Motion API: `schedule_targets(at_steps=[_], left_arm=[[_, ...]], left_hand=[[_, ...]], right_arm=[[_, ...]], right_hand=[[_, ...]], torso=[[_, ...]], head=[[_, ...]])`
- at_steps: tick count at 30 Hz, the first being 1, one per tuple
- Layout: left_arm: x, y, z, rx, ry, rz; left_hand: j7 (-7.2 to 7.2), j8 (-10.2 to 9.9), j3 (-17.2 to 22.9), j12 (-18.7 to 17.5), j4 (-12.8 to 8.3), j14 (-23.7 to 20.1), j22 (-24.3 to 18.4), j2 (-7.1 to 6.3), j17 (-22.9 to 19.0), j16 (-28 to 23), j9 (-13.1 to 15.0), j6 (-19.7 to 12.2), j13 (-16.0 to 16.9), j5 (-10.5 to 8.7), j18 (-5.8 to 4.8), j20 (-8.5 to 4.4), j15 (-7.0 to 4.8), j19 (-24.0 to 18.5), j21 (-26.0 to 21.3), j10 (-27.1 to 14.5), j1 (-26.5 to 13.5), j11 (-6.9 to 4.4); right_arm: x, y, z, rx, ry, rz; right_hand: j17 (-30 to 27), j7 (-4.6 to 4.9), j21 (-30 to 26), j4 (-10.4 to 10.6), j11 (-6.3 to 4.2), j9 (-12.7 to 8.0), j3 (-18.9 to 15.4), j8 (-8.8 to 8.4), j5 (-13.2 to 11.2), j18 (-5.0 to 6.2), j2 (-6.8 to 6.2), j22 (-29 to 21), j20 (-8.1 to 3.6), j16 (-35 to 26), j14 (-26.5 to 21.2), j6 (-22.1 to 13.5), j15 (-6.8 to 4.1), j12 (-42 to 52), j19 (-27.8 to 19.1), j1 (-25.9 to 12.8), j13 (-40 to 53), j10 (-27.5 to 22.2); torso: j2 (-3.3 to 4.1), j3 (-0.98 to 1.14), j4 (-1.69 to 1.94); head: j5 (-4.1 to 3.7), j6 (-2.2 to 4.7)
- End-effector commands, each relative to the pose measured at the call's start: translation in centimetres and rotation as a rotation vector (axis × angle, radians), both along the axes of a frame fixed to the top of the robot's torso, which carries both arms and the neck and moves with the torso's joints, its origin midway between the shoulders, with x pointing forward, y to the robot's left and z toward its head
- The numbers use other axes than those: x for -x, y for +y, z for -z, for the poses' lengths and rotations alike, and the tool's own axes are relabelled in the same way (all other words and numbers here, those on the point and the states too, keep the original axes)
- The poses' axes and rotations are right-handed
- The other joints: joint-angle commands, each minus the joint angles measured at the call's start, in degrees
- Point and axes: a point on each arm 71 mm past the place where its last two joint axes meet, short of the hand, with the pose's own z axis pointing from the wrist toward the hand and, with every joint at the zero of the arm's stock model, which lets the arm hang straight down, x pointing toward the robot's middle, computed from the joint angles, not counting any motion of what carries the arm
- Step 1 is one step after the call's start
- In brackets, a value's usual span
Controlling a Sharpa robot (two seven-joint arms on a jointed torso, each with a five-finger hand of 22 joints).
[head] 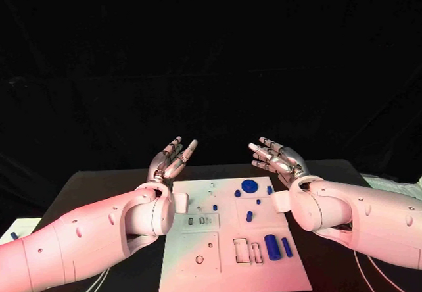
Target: Assemble the parts on the task board
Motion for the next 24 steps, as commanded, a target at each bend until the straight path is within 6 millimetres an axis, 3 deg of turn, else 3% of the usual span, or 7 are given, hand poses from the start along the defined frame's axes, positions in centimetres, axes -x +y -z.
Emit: schedule_targets(at_steps=[1, 4, 8, 10, 13, 21, 24], left_arm=[[0.0, -0.6, -0.4, 0.026, -0.033, 0.072], [0.0, -0.6, -0.4, 0.026, -0.033, 0.072], [-0.1, 0.8, -0.4, 0.029, -0.058, 0.073], [0.0, 1.3, -0.5, 0.02, -0.062, 0.055], [0.0, 1.6, -0.5, 0.015, -0.061, 0.048], [0.8, 1.9, -0.7, 0.029, -0.034, 0.083], [1.3, 1.9, -0.9, 0.039, -0.022, 0.104]], left_hand=[[7.07, 0.54, -0.05, 0.42, 0.76, 1.66, 0.18, 0.55, 0.23, 0.45, 0.21, 1.61, 0.2, 0.34, 1.36, 0.98, 0.52, 0.28, 0.49, 1.27, 2.62, 0.94], [7.09, 1.02, -0.18, 0.95, 0.33, 6.11, 0.64, 1.15, 0.86, 1.44, 0.53, 4.3, 0.55, 0.29, 1.32, 1.02, 0.65, 2.04, 1.35, 4.7, 4.0, 1.3], [7.4, 2.84, -0.42, 2.67, -0.28, 16.87, 2.16, 1.74, 2.3, 4.24, 1.51, 12.57, 1.42, 0.26, 0.82, 1.11, 1.25, 8.36, 4.23, 14.06, 6.02, 2.38], [7.75, 5.38, -0.73, 6.12, -1.24, 28.32, 5.74, 1.77, 3.67, 7.69, 2.68, 23.36, 2.8, 0.21, 1.68, 1.09, 0.3, 24.82, 11.58, 30.12, 7.85, 1.6], [6.93, 8.44, -1.04, 8.65, -2.23, 35.89, 7.43, 1.76, 4.34, 10.02, 3.92, 36.45, 3.31, 0.18, 3.54, 0.5, -2.01, 34.5, 16.15, 40.96, 9.3, 0.02], [5.42, 7.07, -0.79, 7.02, -4.92, 45.4, 8.35, 2.21, 5.39, 10.46, 2.57, 41.25, 2.36, 0.22, 3.84, -2.29, -4.79, 46.45, 20.49, 46.94, 12.2, -2.0], [5.23, 6.51, -0.88, 6.45, -5.15, 46.42, 8.2, 2.24, 5.65, 9.95, 2.39, 41.89, 2.38, 0.23, 3.82, -2.64, -5.08, 47.77, 20.63, 47.91, 12.18, -2.18]], right_arm=[[0.1, 1.2, 0.1, 0.011, 0.018, -0.189], [0.0, 1.4, 0.2, 0.016, 0.023, -0.218], [-0.8, -0.3, 0.0, 0.149, -0.073, -0.194], [-0.8, -0.7, -0.2, 0.199, -0.114, -0.183], [-0.9, -1.2, -0.7, 0.266, -0.17, -0.176], [-1.4, -2.5, -2.6, 0.444, -0.303, -0.168], [-1.5, -2.6, -3.0, 0.522, -0.328, -0.197]], right_hand=[[0.36, 7.73, 0.82, -1.82, 0.92, 0.34, 0.12, 0.48, 0.43, 1.61, 0.72, 0.41, 0.51, 0.71, 4.52, 3.2, 0.54, 0.59, 3.0, 4.66, 0.35, 4.6], [1.05, 8.13, 2.7, -3.38, 1.5, 0.78, 0.28, 1.1, -0.17, 2.97, 0.96, 1.33, 0.42, 2.09, 14.41, 8.02, 0.73, 1.55, 9.51, 6.73, 0.87, 12.05], [1.7, 7.35, 4.92, -5.42, 0.12, 1.75, 0.91, 2.82, -0.54, 4.59, 1.16, 2.13, 0.4, 4.15, 26.44, 18.79, -0.79, 4.59, 15.76, 9.39, 1.99, 28.06], [1.58, 6.43, 5.96, -6.76, -0.99, 2.16, 1.88, 3.78, -0.55, 5.77, 1.33, 2.3, 0.38, 4.78, 30.21, 26.31, -1.99, 5.6, 17.78, 10.82, 1.76, 32.0], [1.48, 5.73, 6.64, -8.12, -1.85, 2.19, 3.51, 4.03, -0.64, 6.14, 1.34, 2.3, 0.18, 4.74, 32.83, 32.27, -2.8, 5.58, 19.25, 11.83, 1.49, 34.71], [1.52, 4.85, 8.44, -10.55, -3.12, 2.06, 8.95, 2.68, -0.52, 6.27, -0.16, 2.29, -1.13, 3.95, 38.44, 39.08, -4.32, 3.68, 23.12, 10.93, 1.39, 39.56], [2.06, 4.3, 11.52, -11.16, -4.01, 2.08, 10.9, 2.41, -0.97, 6.21, -1.26, 3.51, -3.03, 5.0, 42.77, 40.49, -5.84, 3.68, 28.0, 10.04, 1.48, 42.6]], torso=[[0.01, -0.02, 0.0], [0.01, -0.02, 0.0], [0.12, -0.05, 0.11], [0.58, -0.15, 0.28], [1.21, -0.2, 0.62], [2.75, 0.16, 1.28], [3.6, 0.03, 1.41]], head=[[0.0, -0.01], [0.0, -0.01], [0.08, 0.3], [-0.09, 0.54], [-0.46, 0.76], [-1.01, 1.01], [-1.53, 1.04]])
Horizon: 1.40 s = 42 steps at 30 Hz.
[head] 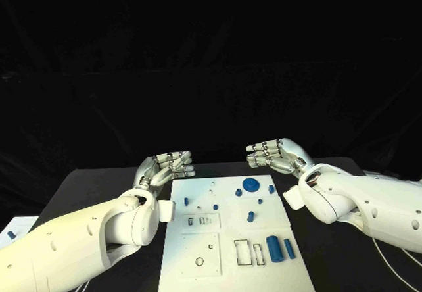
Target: Assemble the parts on the task board
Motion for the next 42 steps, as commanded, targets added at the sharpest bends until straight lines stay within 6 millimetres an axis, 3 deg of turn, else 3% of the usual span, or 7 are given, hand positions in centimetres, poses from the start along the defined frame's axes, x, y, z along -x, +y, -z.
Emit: schedule_targets(at_steps=[1, 5, 13, 19, 27, 37, 42], left_arm=[[0.6, -0.4, -0.4, 0.026, 0.007, 0.067], [1.3, -0.5, -0.8, 0.039, 0.025, 0.098], [2.9, -0.6, -1.8, 0.086, 0.061, 0.141], [4.0, -1.1, -2.7, 0.118, 0.07, 0.167], [5.1, -1.6, -3.8, 0.141, 0.068, 0.199], [5.5, -1.6, -4.6, 0.15, 0.058, 0.212], [5.4, -1.6, -4.7, 0.155, 0.051, 0.213]], left_hand=[[0.04, -0.53, -0.17, -0.61, -0.44, 0.89, -0.17, 0.09, 0.21, -0.41, -0.13, 0.52, -0.05, 0.22, 0.69, -0.21, -0.01, 0.97, 0.37, 0.48, 0.25, -0.06], [0.25, -1.49, -1.43, -1.78, -0.03, 1.15, -0.59, -0.47, 0.46, -1.44, -0.17, 0.52, -0.07, 0.15, 0.59, -0.16, 0.15, 1.46, -0.03, 0.03, -1.15, 0.19], [-0.16, -2.17, -2.49, -1.78, -0.21, 4.43, -0.7, -0.1, 1.93, -1.26, -0.09, 1.73, 0.16, 0.18, 0.69, -0.89, -0.68, 3.87, 0.45, 2.06, -1.64, -0.44], [-0.19, -2.27, -2.62, -1.88, -0.34, 4.01, -0.88, 0.07, 2.03, -1.84, -0.08, 2.05, 0.15, 0.19, 0.61, -0.9, -0.59, 3.77, 0.2, 2.32, -1.57, -0.45], [-0.16, -2.43, -2.73, -2.05, -0.44, 3.64, -1.06, 0.19, 2.09, -2.34, -0.1, 2.19, 0.11, 0.19, 0.55, -0.84, -0.49, 3.56, -0.08, 2.37, -1.53, -0.39], [-0.1, -2.51, -2.76, -2.14, -0.47, 3.53, -1.13, 0.27, 2.11, -2.51, -0.11, 2.19, 0.09, 0.2, 0.54, -0.81, -0.44, 3.48, -0.19, 2.33, -1.51, -0.35], [-0.08, -2.54, -2.77, -2.17, -0.47, 3.51, -1.15, 0.29, 2.12, -2.55, -0.12, 2.18, 0.08, 0.2, 0.53, -0.81, -0.43, 3.46, -0.21, 2.31, -1.51, -0.33]], right_arm=[[0.1, 0.2, -0.6, 0.202, -0.102, -0.057], [0.0, 0.4, -1.1, 0.353, -0.152, -0.101], [-0.1, 1.3, -2.0, 0.68, -0.276, -0.123], [-0.6, 1.8, -2.6, 0.865, -0.302, -0.133], [-1.0, 2.3, -3.4, 1.016, -0.321, -0.144], [-1.2, 2.9, -3.6, 1.1, -0.319, -0.172], [-1.4, 3.0, -3.5, 1.123, -0.316, -0.177]], right_hand=[[0.68, 0.13, 5.27, -2.14, -1.79, 0.15, 4.98, -0.77, -0.86, 0.84, -2.08, 1.84, -2.98, 1.23, 8.96, 6.64, -2.66, -0.71, 8.8, -0.75, 0.15, 7.52], [1.55, -0.51, 9.04, -2.74, -2.6, 0.21, 6.39, -0.73, -1.23, 0.66, -3.32, 3.87, -4.6, 1.97, 12.39, 8.2, -3.9, -1.26, 11.56, -1.15, 0.19, 9.83], [5.32, -1.43, 18.62, -3.19, -4.11, 0.23, 7.74, -0.73, -1.35, 0.61, -5.51, 9.7, -7.46, 5.28, 21.62, 10.47, -6.56, -2.31, 14.81, -1.39, 0.35, 12.98], [9.08, -2.22, 25.6, -2.42, -5.01, 0.17, 8.67, -0.87, -1.82, 0.51, -6.85, 14.24, -8.96, 7.84, 26.33, 11.36, -7.87, -2.47, 15.43, -1.97, 0.3, 13.62], [13.66, -2.83, 32.81, -0.66, -5.45, 0.2, 10.89, -0.86, -1.88, 0.71, -8.45, 19.01, -9.56, 12.7, 28.32, 11.87, -8.54, -2.56, 14.67, -2.48, 0.22, 12.87], [20.13, -3.32, 39.86, 1.99, -5.56, 0.19, 12.77, -0.92, -2.39, 0.73, -10.66, 23.65, -9.73, 24.54, 28.05, 11.31, -8.86, -2.5, 14.33, -2.86, 0.2, 11.33], [20.97, -3.34, 41.65, 2.66, -5.28, 0.18, 12.94, -0.94, -2.72, 0.5, -11.18, 25.56, -9.59, 26.04, 27.73, 11.14, -8.75, -2.67, 14.32, -2.84, 0.11, 10.21]], torso=[[1.65, -0.09, 0.37], [2.73, -0.27, 0.61], [5.06, -0.43, 0.47], [6.53, -0.63, 1.1], [7.98, -0.88, 1.89], [9.09, -0.92, 2.07], [9.42, -0.93, 2.13]], head=[[-0.79, 0.23], [-1.58, 0.27], [-2.48, 1.08], [-2.72, 1.84], [-3.36, 1.95], [-3.54, 2.09], [-3.69, 2.05]])
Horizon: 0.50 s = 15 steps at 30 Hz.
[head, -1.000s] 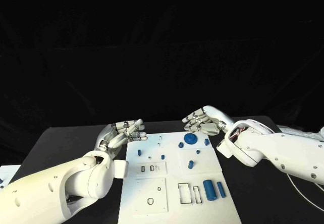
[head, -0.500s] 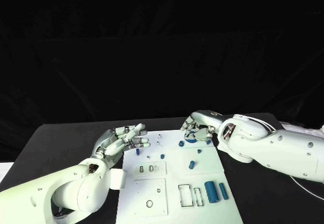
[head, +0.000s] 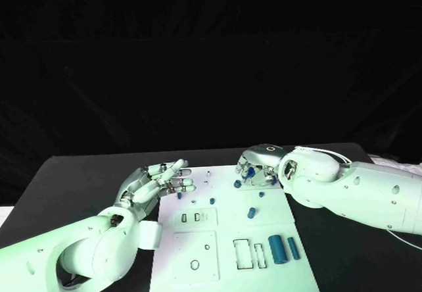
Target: Assemble the parts on the task board
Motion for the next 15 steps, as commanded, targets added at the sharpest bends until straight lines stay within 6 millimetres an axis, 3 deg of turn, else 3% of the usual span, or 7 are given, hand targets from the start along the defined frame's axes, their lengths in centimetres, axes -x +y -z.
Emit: schedule_targets(at_steps=[1, 15], left_arm=[[0.03, -0.18, -0.23, 0.022, -0.007, 0.02], [-0.05, -0.06, -0.27, 0.026, -0.015, 0.015]], left_hand=[[0.08, -0.35, -0.32, -0.22, 0.07, -0.32, -0.07, 0.55, 0.07, -0.35, -0.01, 0.42, -0.02, 0.21, 0.57, 0.13, 0.14, -0.09, -0.29, 0.37, -0.21, -0.01], [0.11, -0.39, -0.3, -0.26, 0.06, -0.34, -0.11, 0.64, 0.09, -0.42, -0.01, 0.44, -0.02, 0.22, 0.56, 0.14, 0.15, -0.13, -0.35, 0.37, -0.19, 0.01]], right_arm=[[-0.14, 0.05, 0.3, 0.081, 0.007, 0.005], [-0.32, 0.78, 0.48, 0.081, 0.02, -0.009]], right_hand=[[0.42, -0.14, 1.42, 0.66, 0.19, 0.08, 0.05, -0.19, -0.26, 0.34, -0.59, 1.68, 0.15, 0.77, 1.93, -0.28, -0.28, -0.34, 0.21, 0.13, -0.04, -0.68], [3.02, -0.17, 9.37, 2.26, 0.16, 0.13, 1.31, -0.09, 0.08, -0.97, -0.75, 11.45, 0.22, 6.0, 1.75, -0.12, -0.3, -0.21, 3.79, 1.17, 0.0, -0.59]], torso=[[0.47, -0.02, 0.08], [0.91, 0.01, 0.2]], head=[[-0.11, 0.05], [-0.06, 0.16]])
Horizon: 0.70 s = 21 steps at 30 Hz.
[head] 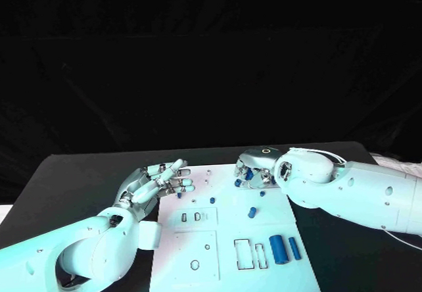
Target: Assemble the parts on the task board
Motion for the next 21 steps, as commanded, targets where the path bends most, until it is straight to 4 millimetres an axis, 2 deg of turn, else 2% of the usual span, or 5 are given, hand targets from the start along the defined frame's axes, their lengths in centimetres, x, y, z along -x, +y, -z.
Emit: schedule_targets(at_steps=[1, 7, 21], left_arm=[[0.03, -0.12, -0.24, 0.02, -0.014, 0.016], [0.08, -0.11, -0.25, 0.02, -0.013, 0.018], [0.18, -0.22, -0.28, 0.022, -0.01, 0.024]], left_hand=[[0.11, -0.39, -0.3, -0.26, 0.06, -0.34, -0.05, 0.41, 0.05, -0.19, -0.01, 0.44, -0.02, 0.22, 0.56, 0.14, 0.15, -0.13, -0.35, 0.38, 0.04, 0.0], [0.13, -0.41, -0.27, -0.28, 0.03, -0.33, -0.08, 0.52, 0.08, -0.24, -0.01, 0.48, -0.01, 0.23, 0.56, 0.15, 0.16, -0.16, -0.4, 0.41, 0.1, 0.01], [0.13, -0.43, -0.24, -0.29, -0.02, -0.31, -0.11, 0.59, 0.1, -0.27, -0.01, 0.51, -0.01, 0.24, 0.57, 0.16, 0.16, -0.18, -0.43, 0.43, 0.16, 0.02]], right_arm=[[-0.15, 0.02, 0.16, 0.03, 0.007, 0.002], [-0.31, 0.2, 0.23, 0.03, 0.008, 0.001], [-0.68, 0.62, 0.54, 0.047, 0.012, -0.004]], right_hand=[[0.29, -0.18, 0.98, 0.52, -0.12, 0.08, 0.23, -0.09, 0.11, -1.05, -0.15, 1.26, 0.11, 0.65, 1.74, -0.08, -0.31, -0.21, 0.82, 0.65, 0.0, -0.23], [1.01, -0.25, 2.99, 1.01, -0.21, 0.11, 0.87, -0.03, 0.13, -1.4, -0.05, 3.78, 0.09, 2.25, 1.63, 0.23, -0.35, -0.18, 1.74, 0.87, 0.01, 0.11], [5.27, -0.49, 6.04, 2.05, -0.44, 0.2, 2.1, 0.11, 0.05, -1.88, -0.06, 7.49, 0.04, 7.69, 1.29, 1.13, -0.48, -0.15, 2.79, 1.18, 0.04, 1.01]], torso=[[0.17, 0.0, 0.09], [0.33, -0.01, 0.25], [0.67, -0.02, 0.27]], head=[[0.0, -0.01], [0.07, -0.06], [0.38, -0.44]])
